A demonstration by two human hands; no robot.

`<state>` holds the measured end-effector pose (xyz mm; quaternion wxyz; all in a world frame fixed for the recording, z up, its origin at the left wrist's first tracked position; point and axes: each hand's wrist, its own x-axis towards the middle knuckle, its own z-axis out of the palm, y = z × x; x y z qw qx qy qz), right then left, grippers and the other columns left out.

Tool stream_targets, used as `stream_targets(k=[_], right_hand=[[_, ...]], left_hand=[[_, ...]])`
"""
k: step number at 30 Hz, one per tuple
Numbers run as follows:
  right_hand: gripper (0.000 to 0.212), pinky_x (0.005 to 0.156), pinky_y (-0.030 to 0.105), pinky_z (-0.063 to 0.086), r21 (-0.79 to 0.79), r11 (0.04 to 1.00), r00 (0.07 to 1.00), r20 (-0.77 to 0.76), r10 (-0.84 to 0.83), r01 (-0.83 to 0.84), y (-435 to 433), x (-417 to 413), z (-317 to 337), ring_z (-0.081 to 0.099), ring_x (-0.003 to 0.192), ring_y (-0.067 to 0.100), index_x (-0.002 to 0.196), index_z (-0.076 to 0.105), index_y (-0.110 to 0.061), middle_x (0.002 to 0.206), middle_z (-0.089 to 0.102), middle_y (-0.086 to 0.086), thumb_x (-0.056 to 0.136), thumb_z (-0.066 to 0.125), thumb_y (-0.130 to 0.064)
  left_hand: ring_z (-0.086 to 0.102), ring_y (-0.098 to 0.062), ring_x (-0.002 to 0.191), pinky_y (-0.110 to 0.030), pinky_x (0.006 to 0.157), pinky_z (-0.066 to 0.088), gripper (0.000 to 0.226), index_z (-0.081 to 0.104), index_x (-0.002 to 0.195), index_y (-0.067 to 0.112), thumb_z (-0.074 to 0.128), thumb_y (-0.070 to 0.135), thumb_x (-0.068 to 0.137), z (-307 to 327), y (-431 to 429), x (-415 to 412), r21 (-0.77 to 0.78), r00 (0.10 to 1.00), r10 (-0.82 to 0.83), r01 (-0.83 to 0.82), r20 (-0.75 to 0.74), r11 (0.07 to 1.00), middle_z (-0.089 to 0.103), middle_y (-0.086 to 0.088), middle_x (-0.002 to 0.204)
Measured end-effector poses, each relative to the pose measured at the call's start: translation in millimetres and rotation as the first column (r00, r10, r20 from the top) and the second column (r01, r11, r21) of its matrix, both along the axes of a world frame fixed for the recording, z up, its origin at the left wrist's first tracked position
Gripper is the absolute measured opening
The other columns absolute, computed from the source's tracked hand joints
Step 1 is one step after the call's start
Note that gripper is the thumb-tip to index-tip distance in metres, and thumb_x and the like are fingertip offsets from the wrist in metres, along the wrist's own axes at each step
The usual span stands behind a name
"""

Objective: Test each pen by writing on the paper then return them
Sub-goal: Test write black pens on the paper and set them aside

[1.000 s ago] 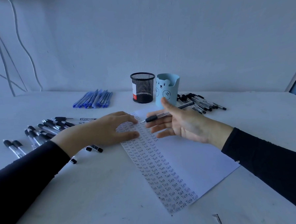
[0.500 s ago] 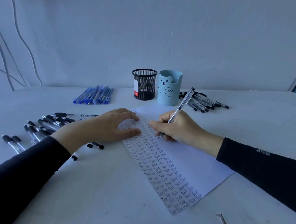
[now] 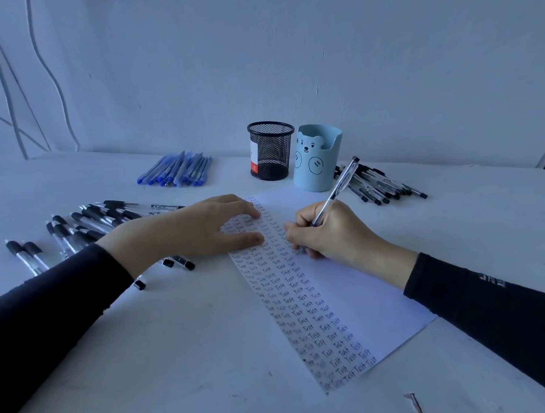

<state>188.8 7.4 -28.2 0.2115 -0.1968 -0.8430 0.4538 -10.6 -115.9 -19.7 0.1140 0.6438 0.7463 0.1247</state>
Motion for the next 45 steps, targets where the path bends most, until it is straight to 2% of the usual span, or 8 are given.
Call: stream_targets(k=[5,9,21,26,30,37,41,45], right_hand=[[0.038,0.045,0.017,0.041,-0.028,1.000,1.000,0.017,0.014,-0.014,-1.2,0.3,1.4,0.050,0.041,0.008,0.057,0.054,-0.002,0.049,0.061,-0.002,0.091,0.066,-0.012],[0.040,0.044,0.018,0.042,-0.036,0.999,1.000,0.017,0.001,-0.001,-1.3,1.2,3.4,0.051,0.045,0.013,0.054,0.050,-0.003,0.048,0.061,-0.001,0.090,0.066,-0.010],[0.044,0.045,0.019,0.043,-0.004,1.000,1.000,0.006,-0.019,0.019,0.4,1.6,3.0,0.054,0.050,0.018,0.050,0.048,-0.008,0.044,0.057,-0.004,0.090,0.065,-0.009],[0.038,0.045,0.019,0.045,-0.007,1.000,1.000,0.016,-0.015,0.015,1.4,1.5,2.8,0.055,0.049,0.016,0.059,0.053,0.008,0.048,0.061,0.000,0.090,0.065,-0.010],[0.038,0.044,0.020,0.044,-0.006,1.000,1.000,-0.001,-0.030,0.030,2.7,1.1,2.1,0.052,0.044,0.013,0.055,0.055,-0.001,0.053,0.063,0.004,0.089,0.066,-0.011],[0.036,0.044,0.020,0.044,-0.006,0.999,0.999,0.022,-0.031,0.031,2.5,1.6,2.6,0.053,0.045,0.013,0.055,0.054,-0.001,0.056,0.065,0.007,0.088,0.066,-0.009],[0.036,0.044,0.020,0.044,0.011,0.999,0.999,0.027,-0.031,0.031,2.1,1.9,2.5,0.052,0.043,0.009,0.060,0.053,0.011,0.057,0.064,0.011,0.088,0.065,-0.009],[0.039,0.042,0.018,0.036,-0.045,0.997,0.998,0.014,-0.068,0.068,2.6,2.3,7.3,0.048,0.041,0.009,0.057,0.061,-0.006,0.052,0.060,0.003,0.094,0.057,-0.017]], left_hand=[[0.043,-0.007,0.127,-0.030,0.109,0.034,0.072,0.047,0.134,0.040,0.043,0.078,0.073,0.3,-0.1,1.3,-0.001,1.000,-0.001,0.000,-0.005,1.000,0.042,0.015,0.143],[0.043,-0.007,0.128,-0.034,0.111,0.035,0.079,0.047,0.132,0.044,0.038,0.087,0.067,-1.1,-0.2,-0.5,0.006,1.000,-0.003,0.003,-0.002,1.000,0.042,0.016,0.143],[0.043,-0.008,0.129,-0.036,0.112,0.035,0.076,0.046,0.134,0.043,0.039,0.084,0.071,0.7,-0.8,1.1,-0.005,1.000,0.000,0.000,-0.012,1.000,0.040,0.015,0.145],[0.042,-0.007,0.128,-0.034,0.111,0.034,0.071,0.045,0.135,0.042,0.042,0.077,0.073,2.3,-0.8,3.4,-0.013,1.000,-0.001,0.001,-0.018,1.000,0.040,0.015,0.145],[0.042,-0.007,0.128,-0.033,0.110,0.035,0.072,0.045,0.135,0.042,0.042,0.077,0.073,3.4,-0.9,4.1,-0.017,1.000,0.003,-0.003,-0.015,1.000,0.039,0.016,0.145],[0.042,-0.007,0.128,-0.031,0.110,0.034,0.072,0.046,0.135,0.041,0.042,0.077,0.073,3.2,-1.8,5.2,-0.010,1.000,0.003,-0.003,-0.020,1.000,0.039,0.016,0.146],[0.042,-0.007,0.128,-0.028,0.108,0.033,0.071,0.046,0.135,0.040,0.042,0.075,0.074,3.2,-1.3,4.9,-0.009,1.000,0.001,-0.001,-0.021,1.000,0.039,0.015,0.146],[0.042,-0.006,0.127,-0.025,0.105,0.031,0.070,0.046,0.135,0.041,0.043,0.075,0.075,2.1,-1.0,3.7,-0.011,1.000,-0.002,0.001,-0.017,1.000,0.040,0.015,0.145]])
